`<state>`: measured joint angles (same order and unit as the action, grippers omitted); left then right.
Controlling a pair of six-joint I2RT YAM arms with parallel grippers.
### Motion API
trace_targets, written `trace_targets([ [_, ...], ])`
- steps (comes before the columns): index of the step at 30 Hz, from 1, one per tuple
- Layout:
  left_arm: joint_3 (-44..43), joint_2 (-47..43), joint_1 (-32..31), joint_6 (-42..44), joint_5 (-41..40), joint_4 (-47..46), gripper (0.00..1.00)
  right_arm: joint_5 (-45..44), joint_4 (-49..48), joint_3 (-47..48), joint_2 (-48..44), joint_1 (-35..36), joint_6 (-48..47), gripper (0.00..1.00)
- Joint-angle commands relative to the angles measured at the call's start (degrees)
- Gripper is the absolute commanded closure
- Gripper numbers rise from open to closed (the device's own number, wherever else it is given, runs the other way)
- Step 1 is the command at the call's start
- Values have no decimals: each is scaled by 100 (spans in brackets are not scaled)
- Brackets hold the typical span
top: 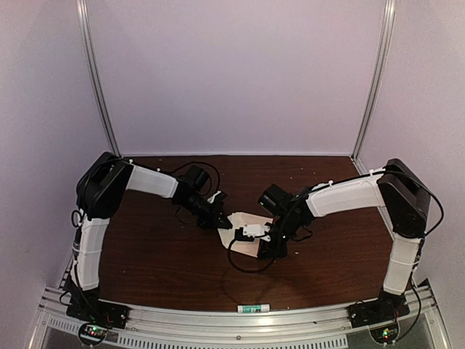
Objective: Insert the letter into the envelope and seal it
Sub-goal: Place the 1/2-folded letter in the envelope.
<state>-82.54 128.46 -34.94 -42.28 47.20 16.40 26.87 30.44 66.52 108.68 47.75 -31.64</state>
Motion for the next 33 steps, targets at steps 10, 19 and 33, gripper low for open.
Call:
trace_targets([
  [10, -211, -145, -48, 69, -199, 23, 100, 178, 819, 35, -397, -850, 252, 81],
  [19, 1830, -1342, -233, -1679, -856, -2260, 100, 446, 489, 348, -18, -1569, 1104, 66],
  [33, 2250, -1258, -408, -2172, -977, -3055, 100, 1424, 543, 859, 835, -1385, 1447, 61],
])
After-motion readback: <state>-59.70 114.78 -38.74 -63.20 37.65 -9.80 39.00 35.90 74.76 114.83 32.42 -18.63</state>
